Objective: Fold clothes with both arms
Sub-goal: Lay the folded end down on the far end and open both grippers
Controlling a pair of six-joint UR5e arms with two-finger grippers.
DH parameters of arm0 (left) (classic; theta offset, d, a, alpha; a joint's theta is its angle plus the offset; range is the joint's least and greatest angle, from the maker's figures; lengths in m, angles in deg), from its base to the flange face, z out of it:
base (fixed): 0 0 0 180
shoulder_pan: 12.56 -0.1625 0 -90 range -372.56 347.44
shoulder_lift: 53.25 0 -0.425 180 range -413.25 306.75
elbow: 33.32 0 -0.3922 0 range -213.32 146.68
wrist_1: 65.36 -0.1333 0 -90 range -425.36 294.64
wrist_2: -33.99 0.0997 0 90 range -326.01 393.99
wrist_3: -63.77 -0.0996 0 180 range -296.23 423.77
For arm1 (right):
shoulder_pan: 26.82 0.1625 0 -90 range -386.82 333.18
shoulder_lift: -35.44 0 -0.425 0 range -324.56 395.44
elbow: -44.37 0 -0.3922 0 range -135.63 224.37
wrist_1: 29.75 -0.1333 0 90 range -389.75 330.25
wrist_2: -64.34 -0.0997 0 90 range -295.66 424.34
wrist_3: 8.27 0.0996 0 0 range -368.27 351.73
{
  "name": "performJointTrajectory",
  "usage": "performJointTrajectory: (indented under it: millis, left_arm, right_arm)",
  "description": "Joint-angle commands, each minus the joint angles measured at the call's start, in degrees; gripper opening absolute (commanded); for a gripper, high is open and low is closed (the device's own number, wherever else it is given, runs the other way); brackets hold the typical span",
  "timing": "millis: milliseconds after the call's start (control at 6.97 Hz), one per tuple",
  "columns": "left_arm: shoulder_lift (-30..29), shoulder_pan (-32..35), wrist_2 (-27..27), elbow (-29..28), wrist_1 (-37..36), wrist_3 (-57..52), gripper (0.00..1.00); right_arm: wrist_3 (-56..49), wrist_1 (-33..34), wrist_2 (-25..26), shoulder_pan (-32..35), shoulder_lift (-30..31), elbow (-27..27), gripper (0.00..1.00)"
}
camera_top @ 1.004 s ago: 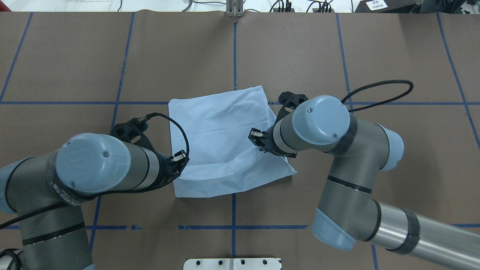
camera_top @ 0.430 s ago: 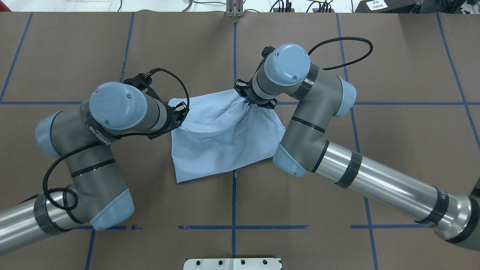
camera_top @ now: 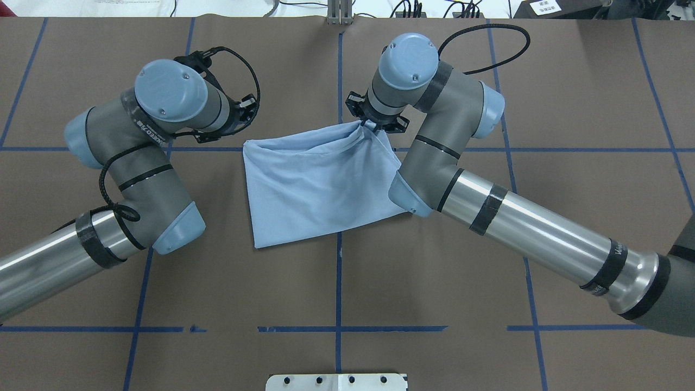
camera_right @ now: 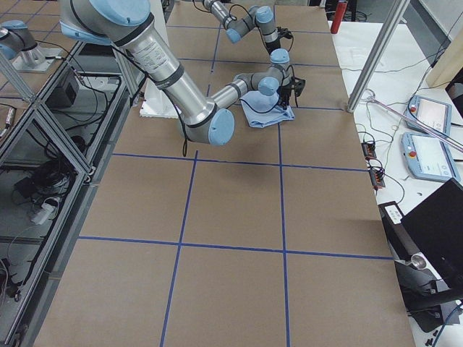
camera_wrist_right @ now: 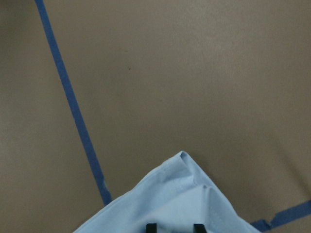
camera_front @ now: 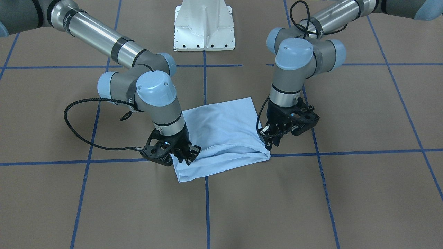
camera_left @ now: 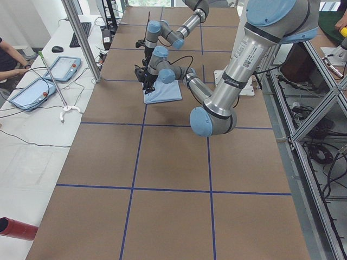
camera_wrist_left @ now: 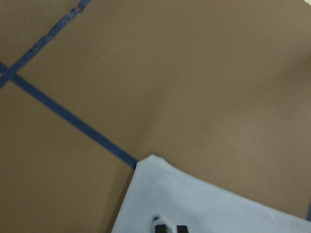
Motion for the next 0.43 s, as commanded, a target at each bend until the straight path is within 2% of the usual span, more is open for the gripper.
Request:
performJointTrajectory:
  millis: [0, 143, 287]
  left_arm:
    - [-0.48, 2.08, 0.02, -2.90, 1.87, -4.27, 1.00]
    - [-0.48, 2.43, -0.51, -2.82, 1.78, -4.62, 1.00]
    - [-0.22, 4.53, -5.21, -1.86, 1.17, -11.59, 1.00]
  right_arm:
    - [-4.32, -0.64, -5.21, 3.95, -1.69, 2.95, 1.00]
    - [-4.51, -0.65, -5.85, 4.14, -1.97, 2.70, 1.00]
    - [-9.03, -0.21, -6.20, 4.40, -2.58, 2.26, 1.00]
